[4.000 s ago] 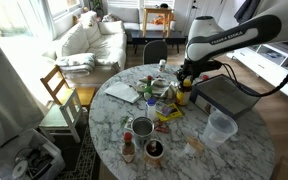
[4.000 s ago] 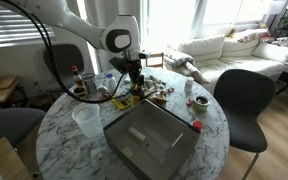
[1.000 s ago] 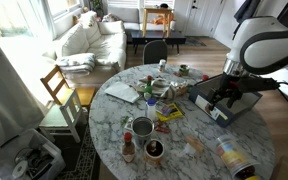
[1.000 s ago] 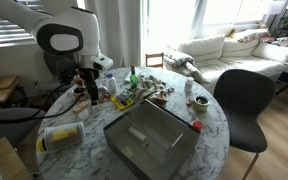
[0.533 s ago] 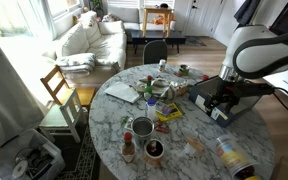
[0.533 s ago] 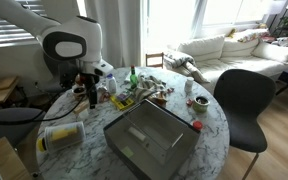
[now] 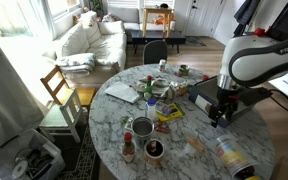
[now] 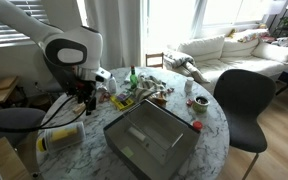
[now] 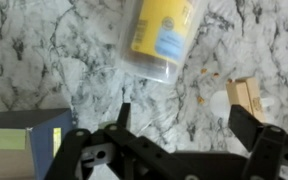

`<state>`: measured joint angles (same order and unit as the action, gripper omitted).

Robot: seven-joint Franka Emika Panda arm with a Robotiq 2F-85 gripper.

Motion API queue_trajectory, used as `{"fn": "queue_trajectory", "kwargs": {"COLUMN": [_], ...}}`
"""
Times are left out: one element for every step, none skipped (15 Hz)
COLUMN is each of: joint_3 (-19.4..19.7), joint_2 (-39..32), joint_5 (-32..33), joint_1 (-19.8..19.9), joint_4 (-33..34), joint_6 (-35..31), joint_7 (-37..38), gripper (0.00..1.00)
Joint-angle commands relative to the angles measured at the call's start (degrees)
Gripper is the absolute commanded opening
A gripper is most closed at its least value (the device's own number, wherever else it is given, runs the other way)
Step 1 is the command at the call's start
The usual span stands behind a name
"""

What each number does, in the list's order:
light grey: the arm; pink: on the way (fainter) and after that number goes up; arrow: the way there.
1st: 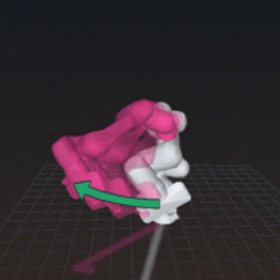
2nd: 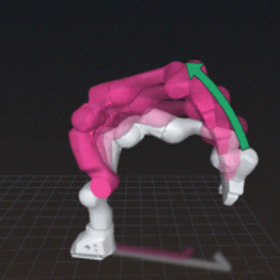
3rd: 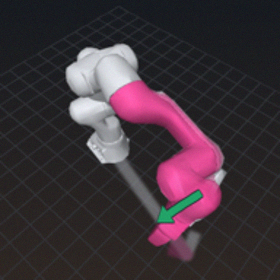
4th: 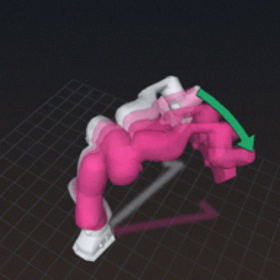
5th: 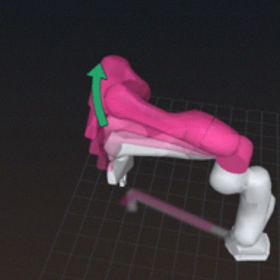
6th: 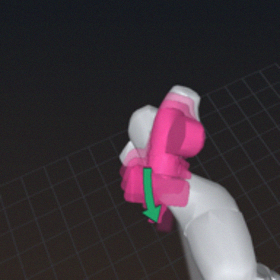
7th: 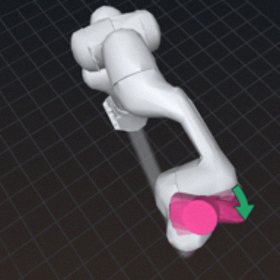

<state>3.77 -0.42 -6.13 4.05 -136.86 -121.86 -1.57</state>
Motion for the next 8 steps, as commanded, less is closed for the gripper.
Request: {"fn": "queue_trajectory", "kwargs": {"joint_3": [-1.4,-1.9,-2.3,-2.5,-2.7,-3.0,-3.2,-3.3], "joint_2": [0.3,0.8,1.3,2.0,2.8,3.8,4.9,5.4], "joint_5": [2.7,3.6,4.6,6.4,8.6,10.9,12.7,14.8], "joint_1": [-1.3,-1.8,-2.1,-2.3,-2.5,-2.8,-3.0,-3.1], "joint_4": [-2.8,-3.9,-4.9,-5.9,-7.0,-8.0,-9.4,-10.3], "joint_6": [2.2,2.7,3.4,4.5,5.4,6.2,6.3,6.4], "joint_7": [-6.1,-7.4,-8.8,-10.0,-10.9,-11.8,-13.3,-14.5], "gripper": [1.00,1.00,1.00,1.00,1.00,1.00,1.00,1.00]}}
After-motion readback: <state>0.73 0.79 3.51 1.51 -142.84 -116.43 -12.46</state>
